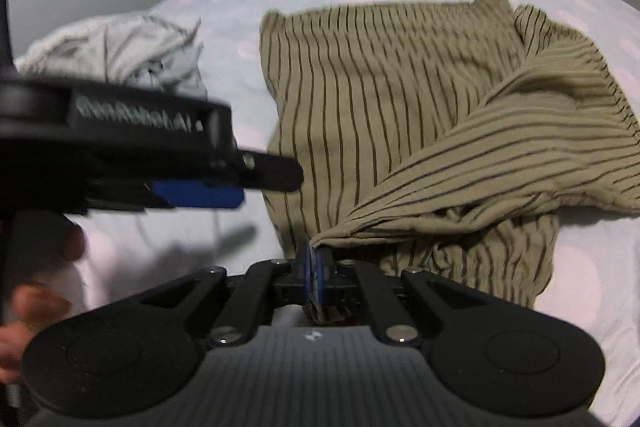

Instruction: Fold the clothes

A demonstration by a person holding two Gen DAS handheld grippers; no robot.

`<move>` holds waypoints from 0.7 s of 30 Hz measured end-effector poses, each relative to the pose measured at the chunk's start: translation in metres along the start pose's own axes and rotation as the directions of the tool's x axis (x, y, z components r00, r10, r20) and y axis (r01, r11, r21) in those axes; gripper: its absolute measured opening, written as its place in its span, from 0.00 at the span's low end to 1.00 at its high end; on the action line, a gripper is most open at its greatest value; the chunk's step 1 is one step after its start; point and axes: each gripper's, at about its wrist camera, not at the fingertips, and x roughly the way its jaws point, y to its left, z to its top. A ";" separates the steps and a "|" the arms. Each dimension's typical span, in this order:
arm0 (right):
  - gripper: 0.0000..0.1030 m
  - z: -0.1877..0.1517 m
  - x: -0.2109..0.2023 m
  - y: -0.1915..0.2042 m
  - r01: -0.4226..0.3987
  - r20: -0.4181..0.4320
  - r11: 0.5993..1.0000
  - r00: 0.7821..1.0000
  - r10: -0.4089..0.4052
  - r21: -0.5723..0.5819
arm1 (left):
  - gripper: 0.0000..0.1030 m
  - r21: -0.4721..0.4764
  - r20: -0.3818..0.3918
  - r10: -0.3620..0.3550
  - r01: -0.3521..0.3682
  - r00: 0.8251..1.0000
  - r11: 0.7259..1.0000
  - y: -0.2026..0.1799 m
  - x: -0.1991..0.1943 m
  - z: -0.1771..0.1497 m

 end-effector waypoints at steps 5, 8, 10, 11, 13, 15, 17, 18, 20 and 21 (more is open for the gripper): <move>0.10 -0.009 0.009 -0.005 -0.014 -0.021 1.000 1.000 0.014 0.008 | 0.44 0.016 -0.022 0.015 -0.014 1.000 1.000 -0.001 0.004 -0.003; 0.25 -0.008 -0.004 -0.007 -0.037 -0.008 0.999 0.999 0.037 0.010 | 0.44 0.016 -0.026 0.022 -0.022 0.999 1.000 -0.001 0.004 -0.004; 0.41 -0.009 -0.018 -0.010 -0.046 0.003 0.999 0.999 0.046 -0.006 | 0.44 0.017 -0.030 0.023 -0.023 0.999 1.000 -0.002 0.003 -0.003; 0.42 -0.010 -0.026 -0.012 -0.042 0.007 0.999 0.999 0.042 -0.017 | 0.44 0.019 -0.033 0.025 -0.024 0.999 1.000 -0.003 0.003 -0.003; 0.44 -0.011 -0.042 -0.018 -0.031 0.016 0.999 0.999 0.032 -0.033 | 0.44 0.031 -0.039 0.031 -0.030 0.999 0.999 -0.005 0.001 -0.003; 0.46 -0.014 -0.056 -0.032 -0.011 0.023 1.000 1.000 0.011 -0.025 | 0.44 0.042 -0.056 0.034 -0.032 0.998 0.999 -0.009 0.000 0.000; 0.46 -0.015 -0.066 -0.052 0.027 0.023 1.000 0.999 -0.027 0.001 | 0.44 0.053 -0.074 0.034 -0.030 0.997 0.998 -0.013 0.000 0.005; 0.46 -0.015 -0.070 -0.064 0.052 0.021 0.999 0.998 -0.052 0.013 | 0.45 0.070 -0.077 0.042 -0.037 0.996 0.997 -0.015 0.000 0.009; 0.46 -0.012 -0.077 -0.092 0.112 0.007 0.992 0.994 -0.113 0.053 | 0.45 0.136 -0.064 0.090 -0.080 0.994 0.987 -0.022 -0.002 0.020; 0.46 -0.009 -0.080 -0.107 0.141 -0.001 0.987 0.990 -0.141 0.083 | 0.45 0.174 -0.054 0.121 -0.110 0.991 0.979 -0.025 -0.002 0.027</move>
